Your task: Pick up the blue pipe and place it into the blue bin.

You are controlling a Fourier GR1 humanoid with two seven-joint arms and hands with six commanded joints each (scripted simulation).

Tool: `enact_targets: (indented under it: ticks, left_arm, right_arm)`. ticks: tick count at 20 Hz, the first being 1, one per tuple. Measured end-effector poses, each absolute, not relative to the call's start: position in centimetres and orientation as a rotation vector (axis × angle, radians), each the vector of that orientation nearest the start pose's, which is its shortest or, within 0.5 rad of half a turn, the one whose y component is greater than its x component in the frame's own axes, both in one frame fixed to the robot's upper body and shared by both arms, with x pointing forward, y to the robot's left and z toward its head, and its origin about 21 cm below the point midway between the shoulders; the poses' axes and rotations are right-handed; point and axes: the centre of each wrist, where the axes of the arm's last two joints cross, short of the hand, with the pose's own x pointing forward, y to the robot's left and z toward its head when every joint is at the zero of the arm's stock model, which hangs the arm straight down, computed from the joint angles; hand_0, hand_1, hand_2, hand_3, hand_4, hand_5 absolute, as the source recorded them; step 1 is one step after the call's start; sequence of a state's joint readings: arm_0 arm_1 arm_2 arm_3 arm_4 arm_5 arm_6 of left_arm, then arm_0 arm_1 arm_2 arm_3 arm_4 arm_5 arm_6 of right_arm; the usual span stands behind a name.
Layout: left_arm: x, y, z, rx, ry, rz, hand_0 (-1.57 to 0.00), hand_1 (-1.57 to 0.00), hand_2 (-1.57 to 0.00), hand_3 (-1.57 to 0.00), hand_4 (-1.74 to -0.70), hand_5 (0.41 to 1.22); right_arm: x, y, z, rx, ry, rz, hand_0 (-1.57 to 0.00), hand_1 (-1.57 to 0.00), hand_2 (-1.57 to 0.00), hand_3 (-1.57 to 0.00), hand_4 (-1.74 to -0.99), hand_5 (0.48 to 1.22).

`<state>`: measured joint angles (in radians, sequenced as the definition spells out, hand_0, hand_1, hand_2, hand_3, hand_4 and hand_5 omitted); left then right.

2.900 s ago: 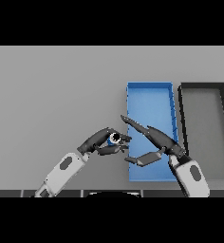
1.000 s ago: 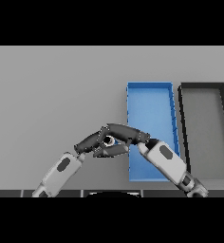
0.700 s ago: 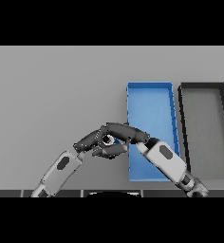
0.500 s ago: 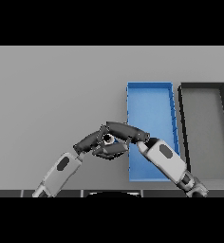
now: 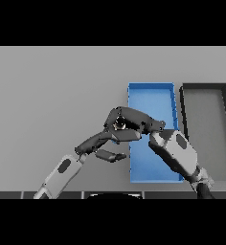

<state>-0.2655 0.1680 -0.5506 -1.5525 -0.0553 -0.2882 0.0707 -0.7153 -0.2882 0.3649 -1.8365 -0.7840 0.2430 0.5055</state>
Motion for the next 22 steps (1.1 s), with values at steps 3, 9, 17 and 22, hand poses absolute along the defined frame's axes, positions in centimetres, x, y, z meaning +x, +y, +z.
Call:
enact_targets:
  ticks: [3,9,17,22]
  left_arm:
    - [26.0,11.8,3.9,-0.431,-1.509,-1.001,0.0,0.0,0.0,0.0,-0.92,0.503]
    - [25.9,12.2,4.4,-0.442,-1.536,-0.998,0.0,0.0,0.0,0.0,-0.91,0.491]
    - [26.2,12.6,4.3,-0.434,-1.521,-0.993,0.0,0.0,0.0,0.0,-0.89,0.487]
    - [26.0,12.8,4.1,-0.441,-1.52,-0.983,0.0,0.0,0.0,0.0,-0.89,0.47]
  right_arm:
    - [29.1,-12.4,27.8,1.042,-1.675,0.816,-1.57,-1.57,-1.57,-1.57,-1.714,1.134]
    - [32.4,-14.8,33.5,0.774,-1.89,0.664,-1.57,-1.57,-1.57,-1.57,-1.734,1.127]
    - [37.5,-22.2,27.6,0.408,-1.676,0.359,-1.57,-1.57,-1.57,-1.57,-1.74,1.121]
    - [36.9,-23.7,20.9,0.311,-1.455,0.26,-1.57,-1.57,-1.57,-1.57,-1.741,1.12]
